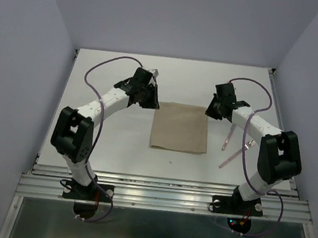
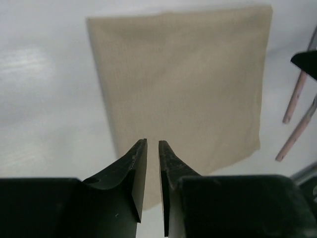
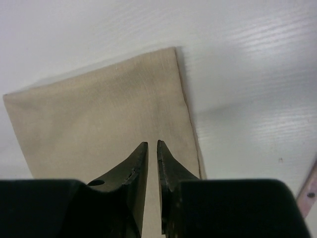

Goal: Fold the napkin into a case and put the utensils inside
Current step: Smooth out the square-folded napkin at the center of the board, then pick up the top corner of the square-folded napkin from the center of the board, then fold the top corner of the square-folded napkin at the center of the board.

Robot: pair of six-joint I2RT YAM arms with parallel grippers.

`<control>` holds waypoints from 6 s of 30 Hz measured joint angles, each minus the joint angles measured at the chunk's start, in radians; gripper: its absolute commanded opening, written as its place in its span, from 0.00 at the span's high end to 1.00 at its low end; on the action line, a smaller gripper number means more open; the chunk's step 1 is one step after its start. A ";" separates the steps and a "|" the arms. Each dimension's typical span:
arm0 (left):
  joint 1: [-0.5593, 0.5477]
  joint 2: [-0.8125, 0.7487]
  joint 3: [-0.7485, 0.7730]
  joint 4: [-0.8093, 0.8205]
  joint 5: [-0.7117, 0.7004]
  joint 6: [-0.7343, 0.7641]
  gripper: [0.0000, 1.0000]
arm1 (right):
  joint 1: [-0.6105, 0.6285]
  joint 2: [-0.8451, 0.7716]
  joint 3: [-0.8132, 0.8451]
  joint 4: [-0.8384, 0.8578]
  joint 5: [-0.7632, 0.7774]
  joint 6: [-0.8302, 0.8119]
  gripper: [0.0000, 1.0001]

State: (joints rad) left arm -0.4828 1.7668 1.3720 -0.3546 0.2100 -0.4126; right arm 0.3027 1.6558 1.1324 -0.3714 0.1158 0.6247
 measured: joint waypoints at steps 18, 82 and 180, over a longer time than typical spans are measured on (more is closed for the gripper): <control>-0.152 -0.193 -0.534 0.227 0.064 -0.190 0.85 | 0.122 -0.280 -0.331 -0.048 -0.024 0.058 0.82; -0.166 -0.243 -0.480 0.127 -0.117 -0.150 0.77 | 0.131 -0.410 -0.564 -0.018 -0.072 0.209 0.91; -0.157 -0.409 -0.495 -0.003 -0.288 -0.220 0.77 | 0.286 0.389 0.307 0.198 -0.007 0.112 0.73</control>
State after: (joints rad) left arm -0.6395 1.3582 0.8772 -0.3580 -0.0784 -0.6331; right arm 0.5884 2.0453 1.4395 -0.1738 0.1085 0.7364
